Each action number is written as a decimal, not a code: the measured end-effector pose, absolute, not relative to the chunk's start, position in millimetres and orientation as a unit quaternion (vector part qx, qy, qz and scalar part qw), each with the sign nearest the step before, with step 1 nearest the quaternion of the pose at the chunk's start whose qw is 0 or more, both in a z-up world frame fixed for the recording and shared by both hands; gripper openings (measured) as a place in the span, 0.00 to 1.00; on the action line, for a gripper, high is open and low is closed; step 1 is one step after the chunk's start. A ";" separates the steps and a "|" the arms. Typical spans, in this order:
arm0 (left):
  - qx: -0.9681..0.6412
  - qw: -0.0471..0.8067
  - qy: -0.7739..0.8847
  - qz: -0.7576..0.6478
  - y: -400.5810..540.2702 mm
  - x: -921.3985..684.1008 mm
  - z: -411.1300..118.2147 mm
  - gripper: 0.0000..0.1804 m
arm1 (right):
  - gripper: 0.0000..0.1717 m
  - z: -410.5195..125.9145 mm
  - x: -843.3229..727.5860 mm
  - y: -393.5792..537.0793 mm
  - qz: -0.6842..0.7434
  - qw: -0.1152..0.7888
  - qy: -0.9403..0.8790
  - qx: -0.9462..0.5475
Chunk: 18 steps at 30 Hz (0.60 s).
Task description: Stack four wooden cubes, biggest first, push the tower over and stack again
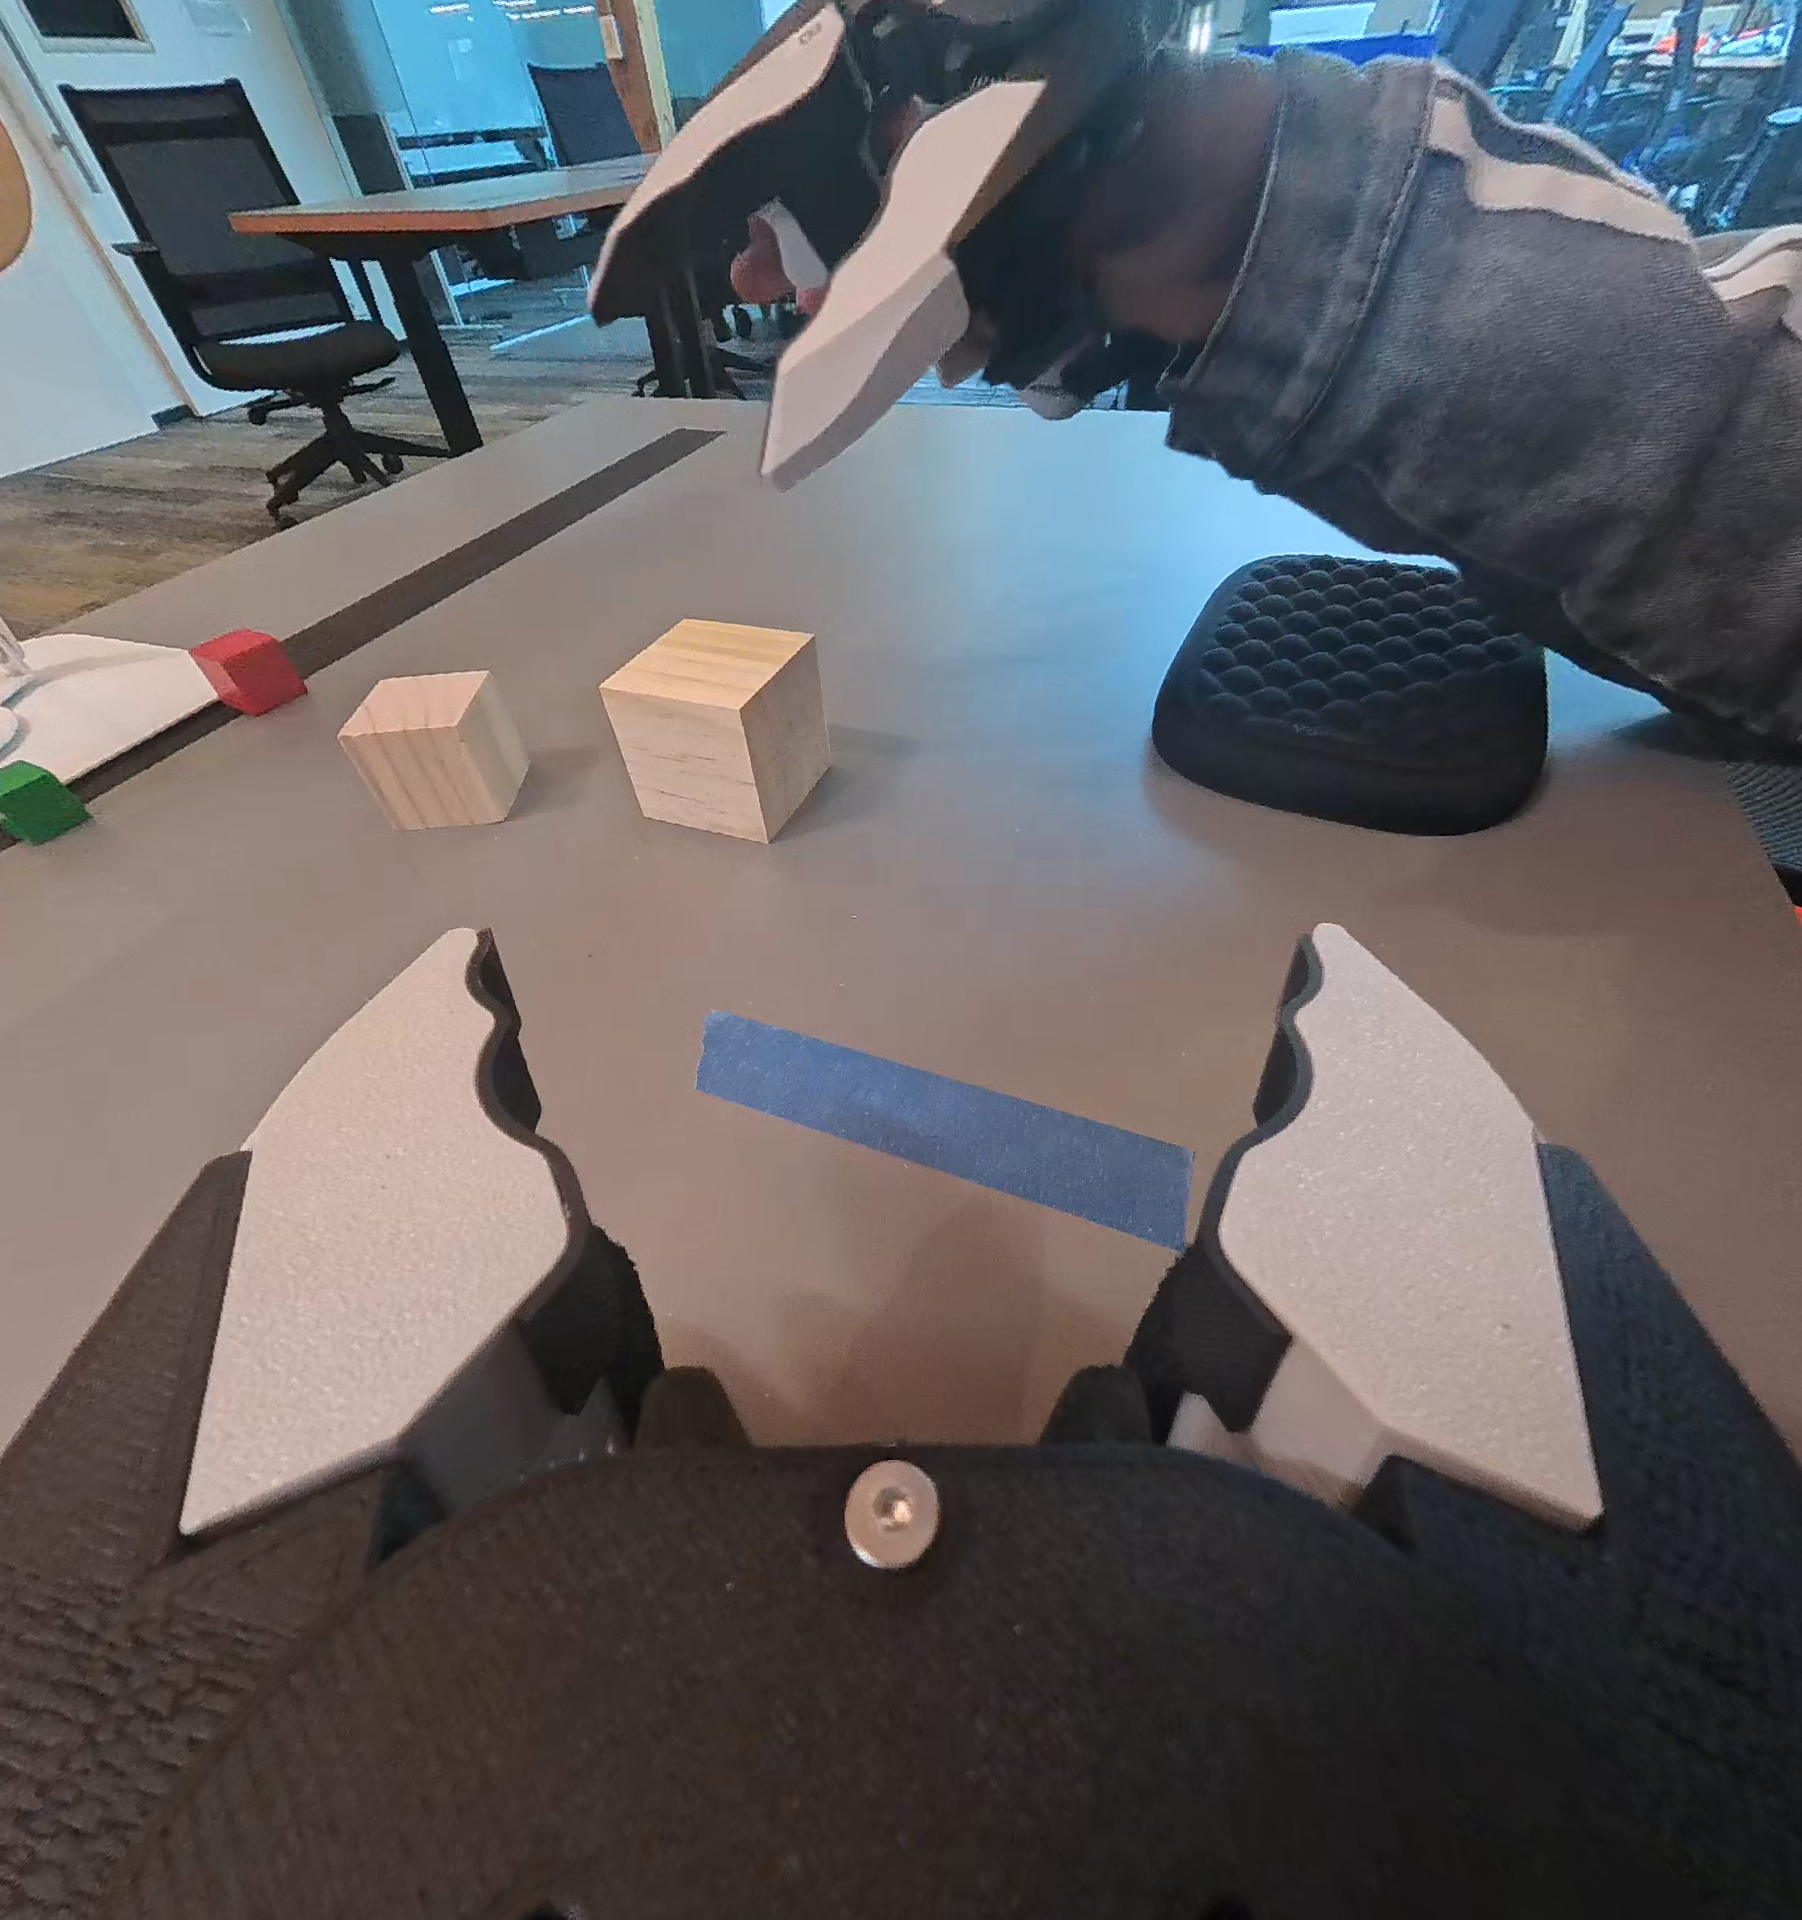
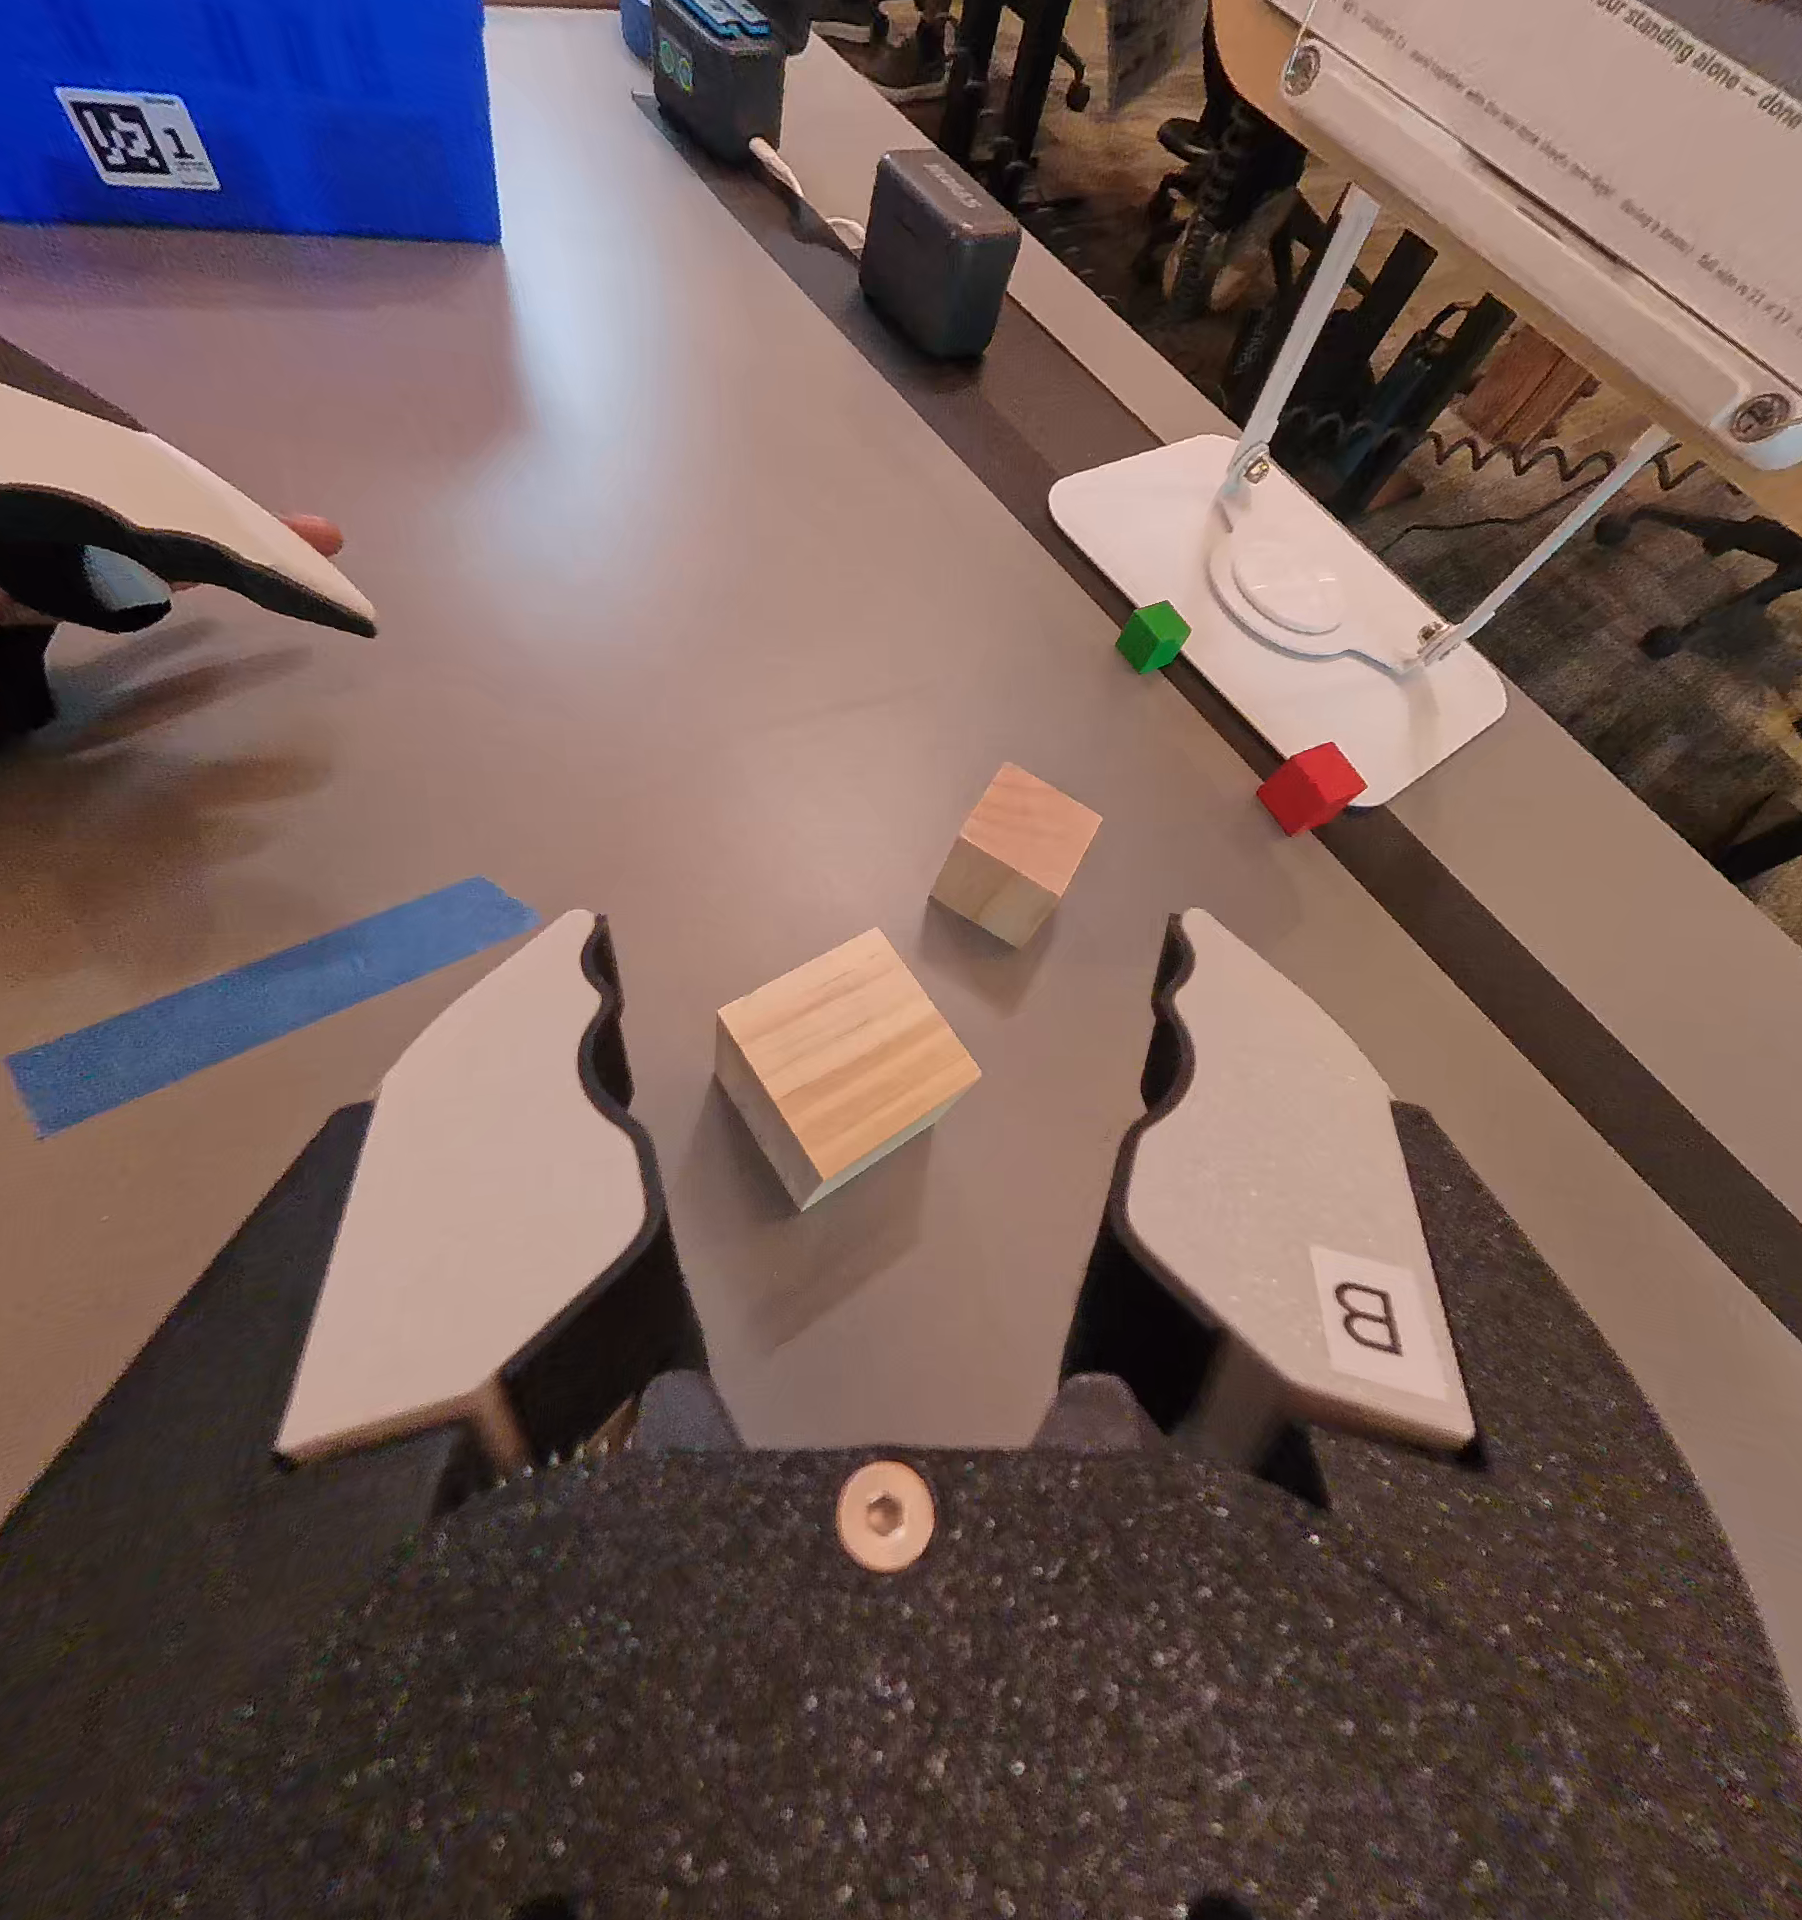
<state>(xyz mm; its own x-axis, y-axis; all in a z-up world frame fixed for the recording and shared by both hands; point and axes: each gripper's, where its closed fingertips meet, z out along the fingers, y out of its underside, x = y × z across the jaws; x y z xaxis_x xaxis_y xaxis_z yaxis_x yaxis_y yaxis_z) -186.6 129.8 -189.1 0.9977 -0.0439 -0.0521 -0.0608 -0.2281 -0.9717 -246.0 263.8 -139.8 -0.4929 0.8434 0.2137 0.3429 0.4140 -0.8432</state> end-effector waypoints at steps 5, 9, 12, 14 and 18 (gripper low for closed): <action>-0.784 0.620 0.034 0.007 129.7 -186.6 -189.1 0.75 | 0.60 -144.2 -240.0 264.4 0.370 0.321 -0.784 -0.381; -0.784 0.620 0.034 0.007 129.7 -186.5 -189.1 0.75 | 0.64 -155.2 -231.2 258.2 0.357 0.279 -0.819 -0.353; -0.784 0.620 0.034 0.007 129.6 -186.5 -189.3 0.75 | 0.61 -171.0 -225.6 257.9 0.308 0.231 -0.869 -0.310; -0.784 0.620 0.033 0.006 129.6 -186.6 -189.3 0.75 | 0.57 -180.2 -224.0 259.3 0.270 0.198 -0.902 -0.272; -0.783 0.621 0.032 0.004 129.5 -186.8 -188.9 0.75 | 0.53 -192.2 -234.2 264.3 0.215 0.146 -0.938 -0.230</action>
